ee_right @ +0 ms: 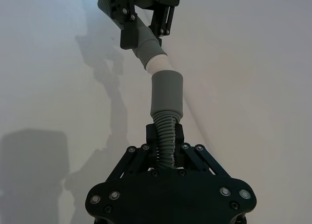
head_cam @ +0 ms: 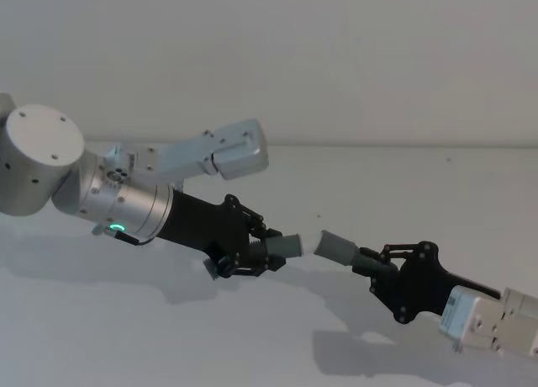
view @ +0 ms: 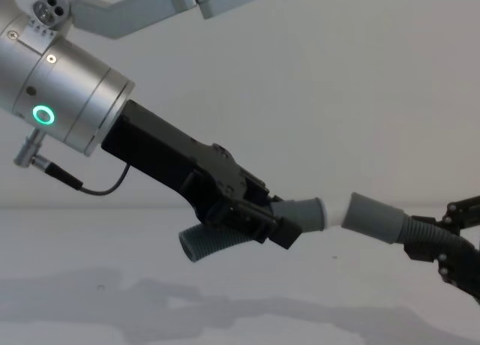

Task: Use both hands to pick up one end of the pipe from the table, align the ends, and insert them.

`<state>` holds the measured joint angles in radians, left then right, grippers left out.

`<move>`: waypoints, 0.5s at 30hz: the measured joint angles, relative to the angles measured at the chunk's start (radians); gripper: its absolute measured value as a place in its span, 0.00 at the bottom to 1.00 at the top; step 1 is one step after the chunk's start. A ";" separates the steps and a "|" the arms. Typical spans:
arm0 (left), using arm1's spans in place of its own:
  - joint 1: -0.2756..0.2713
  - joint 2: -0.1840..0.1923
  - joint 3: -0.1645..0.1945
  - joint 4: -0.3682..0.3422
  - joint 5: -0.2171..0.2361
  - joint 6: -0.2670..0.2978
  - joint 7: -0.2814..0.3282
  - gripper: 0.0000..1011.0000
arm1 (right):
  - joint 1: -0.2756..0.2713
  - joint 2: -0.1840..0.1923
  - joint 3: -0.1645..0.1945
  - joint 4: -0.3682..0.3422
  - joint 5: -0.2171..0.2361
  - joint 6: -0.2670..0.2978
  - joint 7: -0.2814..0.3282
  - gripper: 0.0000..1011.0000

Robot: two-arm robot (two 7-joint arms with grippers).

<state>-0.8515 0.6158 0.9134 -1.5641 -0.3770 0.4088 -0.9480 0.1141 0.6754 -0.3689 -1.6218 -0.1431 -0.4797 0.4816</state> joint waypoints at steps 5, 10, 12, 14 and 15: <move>-0.003 -0.003 0.003 0.005 -0.002 -0.003 -0.005 0.35 | 0.000 0.000 0.000 0.000 0.001 -0.001 0.000 0.16; -0.005 -0.004 0.005 0.008 -0.002 -0.005 -0.007 0.35 | 0.001 0.000 -0.001 0.000 0.001 -0.002 0.001 0.16; -0.005 -0.004 0.006 0.009 -0.003 -0.005 -0.008 0.35 | 0.001 0.000 -0.001 0.000 0.001 -0.002 0.001 0.16; -0.006 -0.005 0.006 0.009 -0.003 -0.006 -0.009 0.35 | 0.001 0.000 -0.001 0.000 0.001 -0.002 0.001 0.16; -0.006 -0.005 0.007 0.010 -0.003 -0.006 -0.009 0.35 | 0.001 0.000 -0.001 0.000 0.002 -0.002 0.001 0.16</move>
<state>-0.8577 0.6108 0.9201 -1.5544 -0.3802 0.4025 -0.9574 0.1150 0.6752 -0.3699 -1.6218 -0.1414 -0.4821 0.4828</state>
